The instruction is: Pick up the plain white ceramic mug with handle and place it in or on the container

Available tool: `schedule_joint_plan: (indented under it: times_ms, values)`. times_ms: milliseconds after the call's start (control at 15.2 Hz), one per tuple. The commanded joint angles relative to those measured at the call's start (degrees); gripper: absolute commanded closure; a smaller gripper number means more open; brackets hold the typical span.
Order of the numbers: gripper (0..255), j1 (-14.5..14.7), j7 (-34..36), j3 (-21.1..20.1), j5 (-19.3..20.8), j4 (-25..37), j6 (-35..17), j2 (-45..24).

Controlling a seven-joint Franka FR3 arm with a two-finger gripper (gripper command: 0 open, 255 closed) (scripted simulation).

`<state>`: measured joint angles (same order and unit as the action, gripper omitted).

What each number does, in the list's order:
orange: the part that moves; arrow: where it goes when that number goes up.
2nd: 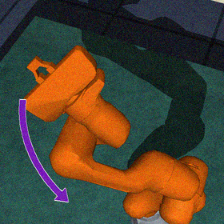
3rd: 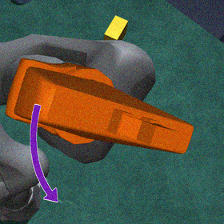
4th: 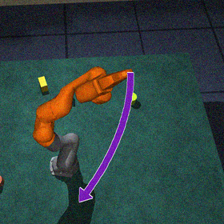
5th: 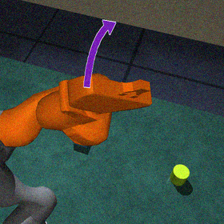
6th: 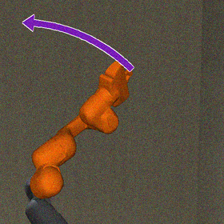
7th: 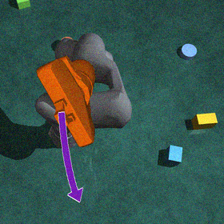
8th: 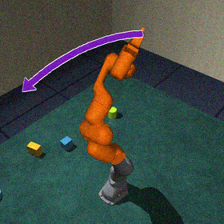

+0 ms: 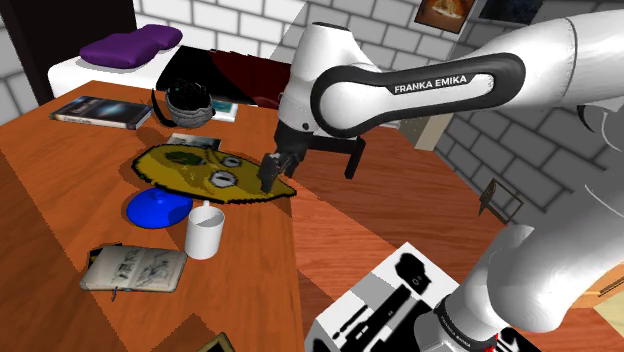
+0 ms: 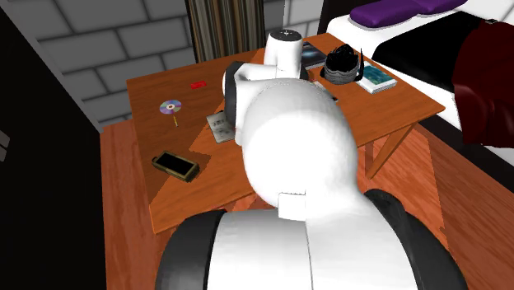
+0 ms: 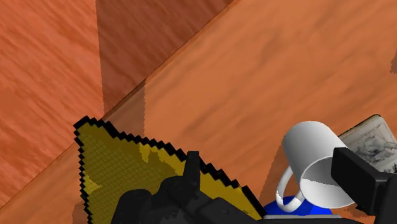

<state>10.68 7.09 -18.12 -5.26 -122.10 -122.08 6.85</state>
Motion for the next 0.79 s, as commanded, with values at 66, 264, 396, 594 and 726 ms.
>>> schedule_joint_plan:
  times_ms: [66, 264, 396, 594, 726]
  values:
    - [0, 1.1, 1.2, -1.5, 1.0, 3.9, -1.7, -5.7]
    - [0, 2.5, 2.6, -2.8, 2.4, 8.0, -3.0, -11.4]
    - [0, 3.6, 3.5, -3.6, 3.5, 11.0, -3.7, -15.2]
    - [0, 5.5, 4.8, -4.4, 5.4, 15.9, -4.3, -21.0]
    - [0, 7.0, 5.5, -4.7, 6.6, 19.5, -4.4, -25.0]
